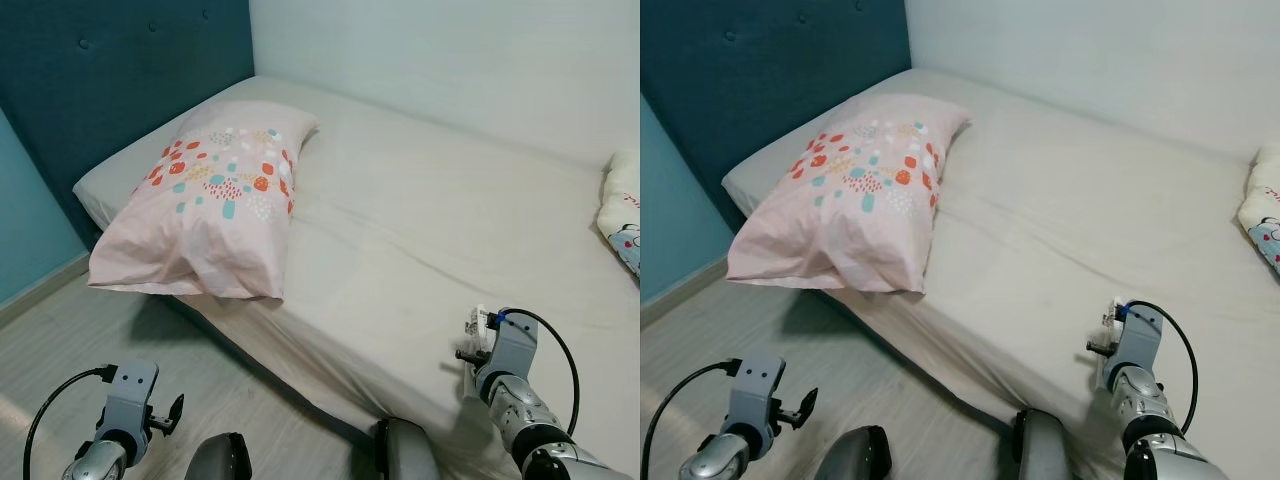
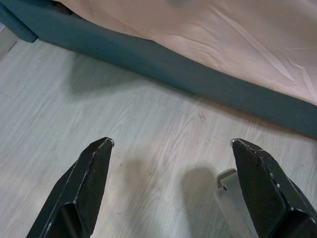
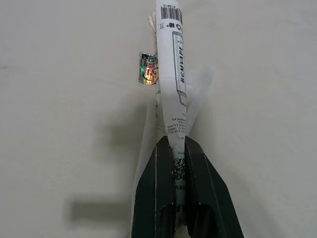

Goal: Clean up the room

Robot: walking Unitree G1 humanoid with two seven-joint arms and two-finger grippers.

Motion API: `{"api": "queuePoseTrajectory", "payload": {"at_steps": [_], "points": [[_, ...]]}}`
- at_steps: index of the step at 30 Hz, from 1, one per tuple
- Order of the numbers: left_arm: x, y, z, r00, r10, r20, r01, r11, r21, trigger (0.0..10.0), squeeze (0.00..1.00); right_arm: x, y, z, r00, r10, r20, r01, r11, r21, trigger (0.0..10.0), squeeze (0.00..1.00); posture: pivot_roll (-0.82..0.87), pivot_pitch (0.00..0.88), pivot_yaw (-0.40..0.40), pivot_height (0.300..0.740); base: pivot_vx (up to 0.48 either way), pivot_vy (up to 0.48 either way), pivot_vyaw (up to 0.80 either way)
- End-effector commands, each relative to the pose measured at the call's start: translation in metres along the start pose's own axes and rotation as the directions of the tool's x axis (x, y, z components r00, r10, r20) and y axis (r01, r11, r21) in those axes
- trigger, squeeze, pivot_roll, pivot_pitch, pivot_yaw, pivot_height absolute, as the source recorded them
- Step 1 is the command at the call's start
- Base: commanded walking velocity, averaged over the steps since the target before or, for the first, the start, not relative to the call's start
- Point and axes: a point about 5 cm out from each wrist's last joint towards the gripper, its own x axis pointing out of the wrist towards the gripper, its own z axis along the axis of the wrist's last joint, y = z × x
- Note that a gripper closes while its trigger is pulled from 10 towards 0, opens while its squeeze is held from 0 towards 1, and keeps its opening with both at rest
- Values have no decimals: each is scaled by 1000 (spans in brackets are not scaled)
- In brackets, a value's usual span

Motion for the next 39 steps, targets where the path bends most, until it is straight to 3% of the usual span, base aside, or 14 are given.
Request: {"api": "queuePoseTrajectory", "payload": {"at_steps": [1, 2, 7, 12, 13, 15, 18, 20, 23, 25, 26, 31, 35, 39], "points": [[-3, 4, -1, 1000, -8, -8, 8, 999, 34, 10000, 0, -2, -1, -16, 998, 4, -57, -2, 999, 34, 0, 0, 28, 158, -35, 540, 0, 0, 0], [0, 4, 2, 1000, -7, -2, 7, 999, 33, 10000, 0, 0, 7, -3, 998, 56, 13, -57, 994, 91, 0, 0, 21, 152, -35, 540, 0, 0, 0], [4, 3, 8, 1000, -5, 11, 5, 1000, 30, 10000, 0, 1, 13, 11, 993, 90, 71, -99, 988, 120, 0, 0, 16, 145, -35, 540, 0, 0, 0], [15, 6, 28, 996, 38, 77, -34, 998, -49, 10000, 0, 1, 32, 46, 953, 201, 227, -246, 949, 196, 0, 0, 1, 125, -39, 540, 0, 0, 0], [22, 11, 44, 989, 72, 129, -58, 992, -111, 10000, 0, -1, 49, 62, 914, 282, 294, -350, 912, 214, 0, 0, -11, 116, -37, 540, 0, 0, 0], [24, 12, 48, 987, 80, 141, -62, 990, -127, 10000, 0, -2, 53, 66, 902, 301, 309, -375, 901, 217, 0, 0, -11, 116, -37, 540, 0, 0, 0], [38, 12, 80, 969, 107, 225, -56, 974, -220, 10000, 0, -12, 92, 81, 776, 505, 378, -587, 797, 142, 0, 0, -42, 86, -41, 540, 0, 0, 0], [46, 4, 96, 964, 92, 251, -34, 973, -227, 10000, 0, -17, 103, 85, 720, 557, 413, -651, 748, 126, 0, 0, -48, 80, -42, 550, 0, 0, 0], [49, -2, 105, 959, 84, 271, -22, 974, -224, 10000, 0, -20, 106, 86, 697, 571, 433, -676, 725, 131, 0, 0, -50, 74, -41, 555, 0, 0, 0], [54, -15, 121, 948, 60, 313, 13, 974, -227, 10000, 0, -24, 112, 88, 646, 601, 471, -724, 677, 130, 0, 0, -52, 68, -39, 565, 0, 0, 0], [54, -15, 121, 948, 60, 313, 13, 974, -227, 10000, 0, -24, 112, 88, 646, 601, 471, -724, 677, 130, 0, 0, -52, 68, -39, 565, 0, 0, 0], [57, -30, 127, 954, 2, 299, 56, 982, -182, 10000, 0, -35, 126, 92, 548, 670, 501, -801, 592, 84, 0, 0, -53, 46, -34, 590, -305, 0, 0], [56, -26, 125, 951, 22, 308, 46, 976, -214, 10000, 0, -40, 137, 89, 512, 707, 488, -829, 556, 64, 0, 0, -50, 27, -37, 610, -112, 0, 0], [55, -25, 123, 955, 32, 296, 34, 976, -214, 10000, 0, -41, 143, 82, 507, 727, 464, -835, 547, 57, 0, 0, -44, 22, -41, 620, 0, 0, 0]]}}
